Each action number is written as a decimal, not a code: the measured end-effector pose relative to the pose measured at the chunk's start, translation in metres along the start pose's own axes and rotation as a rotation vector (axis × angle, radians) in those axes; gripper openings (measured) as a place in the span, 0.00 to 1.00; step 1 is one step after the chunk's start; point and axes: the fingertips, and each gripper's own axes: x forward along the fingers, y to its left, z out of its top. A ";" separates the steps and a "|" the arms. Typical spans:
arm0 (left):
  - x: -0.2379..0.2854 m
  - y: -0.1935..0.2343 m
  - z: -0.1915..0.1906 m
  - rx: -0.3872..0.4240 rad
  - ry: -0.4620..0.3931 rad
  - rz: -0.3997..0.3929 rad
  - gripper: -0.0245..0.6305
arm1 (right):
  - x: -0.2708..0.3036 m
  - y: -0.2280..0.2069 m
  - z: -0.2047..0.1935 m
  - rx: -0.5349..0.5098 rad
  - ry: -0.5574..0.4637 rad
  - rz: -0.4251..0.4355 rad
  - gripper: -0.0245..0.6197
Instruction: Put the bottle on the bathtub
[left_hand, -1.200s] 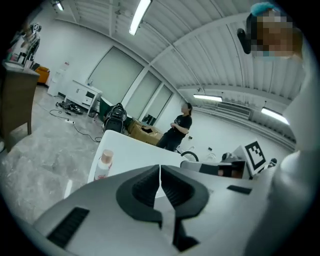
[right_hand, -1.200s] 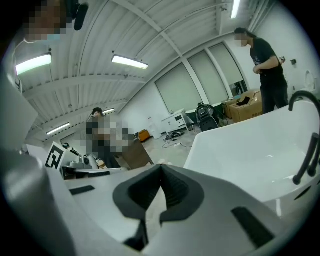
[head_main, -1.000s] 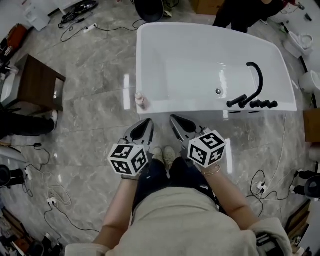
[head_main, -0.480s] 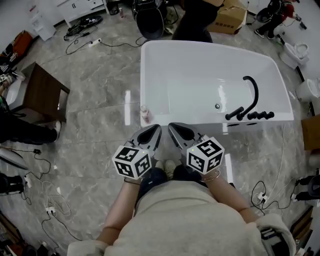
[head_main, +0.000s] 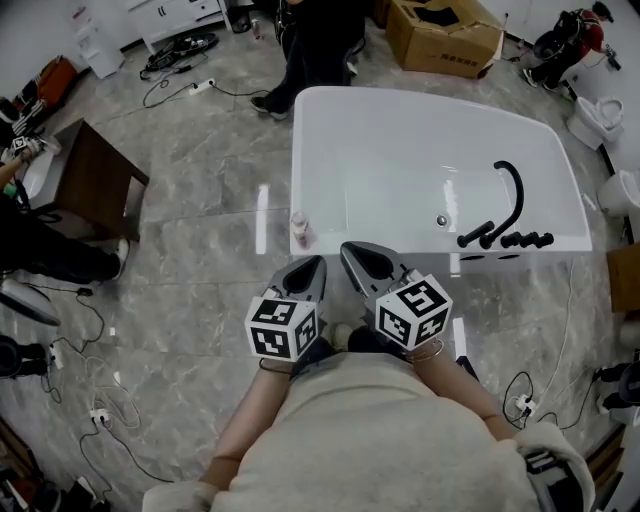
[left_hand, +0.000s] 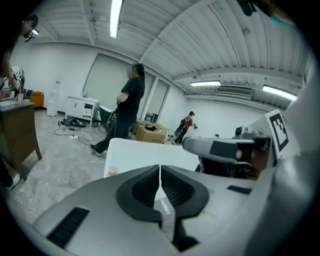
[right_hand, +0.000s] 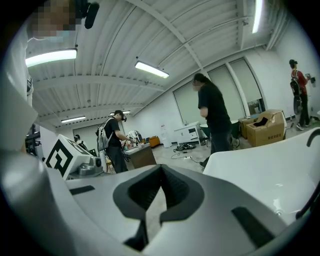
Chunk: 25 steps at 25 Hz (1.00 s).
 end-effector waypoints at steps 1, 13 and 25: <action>-0.001 0.001 0.000 -0.006 -0.002 0.001 0.06 | 0.000 -0.001 -0.001 -0.001 0.002 -0.004 0.03; -0.008 0.001 -0.016 -0.030 0.052 -0.002 0.06 | 0.003 0.003 -0.038 -0.039 0.091 -0.016 0.03; -0.011 0.004 -0.026 -0.053 0.052 0.004 0.06 | -0.002 0.015 -0.048 -0.036 0.123 0.015 0.03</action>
